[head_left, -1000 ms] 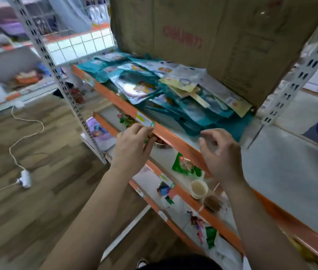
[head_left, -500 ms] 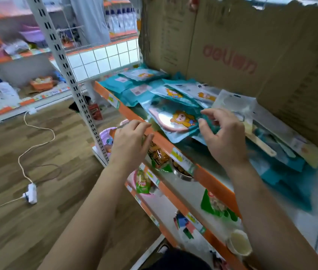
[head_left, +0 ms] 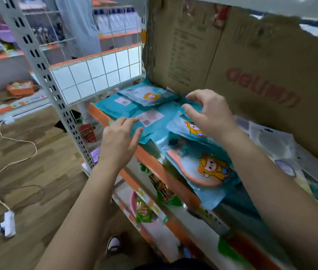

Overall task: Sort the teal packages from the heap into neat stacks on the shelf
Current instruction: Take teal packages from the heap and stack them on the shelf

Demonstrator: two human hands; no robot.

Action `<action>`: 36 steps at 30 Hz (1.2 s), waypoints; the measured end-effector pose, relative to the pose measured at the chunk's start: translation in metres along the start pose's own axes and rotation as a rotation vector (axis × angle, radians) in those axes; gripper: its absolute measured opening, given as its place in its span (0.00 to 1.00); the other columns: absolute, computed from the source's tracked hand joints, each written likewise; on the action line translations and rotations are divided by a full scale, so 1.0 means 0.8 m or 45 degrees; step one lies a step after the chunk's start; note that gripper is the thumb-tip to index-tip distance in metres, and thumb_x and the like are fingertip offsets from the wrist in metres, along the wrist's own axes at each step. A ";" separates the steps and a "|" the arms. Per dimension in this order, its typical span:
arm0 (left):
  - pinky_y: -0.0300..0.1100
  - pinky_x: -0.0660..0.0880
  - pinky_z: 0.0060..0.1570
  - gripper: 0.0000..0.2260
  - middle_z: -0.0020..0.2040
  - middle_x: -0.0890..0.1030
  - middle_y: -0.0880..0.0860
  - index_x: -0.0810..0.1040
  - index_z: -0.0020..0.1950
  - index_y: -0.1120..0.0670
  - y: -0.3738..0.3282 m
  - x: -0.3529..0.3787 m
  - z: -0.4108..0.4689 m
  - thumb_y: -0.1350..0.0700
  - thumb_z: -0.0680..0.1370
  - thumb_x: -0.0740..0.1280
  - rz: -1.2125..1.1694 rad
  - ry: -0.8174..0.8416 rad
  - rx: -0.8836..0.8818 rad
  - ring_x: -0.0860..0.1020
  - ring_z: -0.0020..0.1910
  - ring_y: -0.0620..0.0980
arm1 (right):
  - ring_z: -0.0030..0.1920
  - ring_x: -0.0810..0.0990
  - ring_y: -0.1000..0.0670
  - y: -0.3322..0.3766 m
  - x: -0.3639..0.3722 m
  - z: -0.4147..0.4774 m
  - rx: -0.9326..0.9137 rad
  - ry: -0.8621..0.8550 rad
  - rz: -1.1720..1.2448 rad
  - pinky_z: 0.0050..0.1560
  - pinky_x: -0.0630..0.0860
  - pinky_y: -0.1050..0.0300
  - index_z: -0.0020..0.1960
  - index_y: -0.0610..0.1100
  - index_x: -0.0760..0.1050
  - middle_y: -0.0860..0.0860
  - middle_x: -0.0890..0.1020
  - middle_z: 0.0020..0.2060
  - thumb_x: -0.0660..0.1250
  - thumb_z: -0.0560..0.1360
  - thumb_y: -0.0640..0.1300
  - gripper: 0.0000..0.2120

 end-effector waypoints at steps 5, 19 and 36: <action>0.52 0.74 0.52 0.16 0.54 0.80 0.58 0.78 0.62 0.58 0.065 0.018 0.071 0.50 0.80 0.63 -0.093 0.064 0.054 0.78 0.53 0.59 | 0.57 0.76 0.48 0.001 0.045 0.087 0.126 0.182 -0.185 0.56 0.70 0.57 0.61 0.43 0.78 0.47 0.80 0.57 0.66 0.77 0.52 0.17; 0.51 0.74 0.49 0.23 0.53 0.80 0.55 0.79 0.61 0.55 0.201 0.045 0.186 0.43 0.78 0.54 -0.158 0.322 0.240 0.79 0.52 0.58 | 0.44 0.71 0.49 -0.043 0.220 0.238 0.680 0.416 -0.197 0.37 0.63 0.55 0.34 0.53 0.63 0.53 0.69 0.34 0.66 0.76 0.58 0.18; 0.50 0.74 0.50 0.20 0.53 0.79 0.52 0.78 0.61 0.55 0.243 0.062 0.205 0.45 0.79 0.56 -0.244 0.346 0.286 0.78 0.51 0.54 | 0.65 0.73 0.44 -0.089 0.252 0.275 0.826 0.796 -0.307 0.67 0.69 0.51 0.71 0.37 0.66 0.43 0.73 0.68 0.70 0.67 0.68 0.46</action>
Point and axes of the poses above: each hand's wrist, its own z-axis towards the middle knuckle, its own x-axis out of the palm, y = z × x, the point moved 2 cm from there along z, towards the middle knuckle
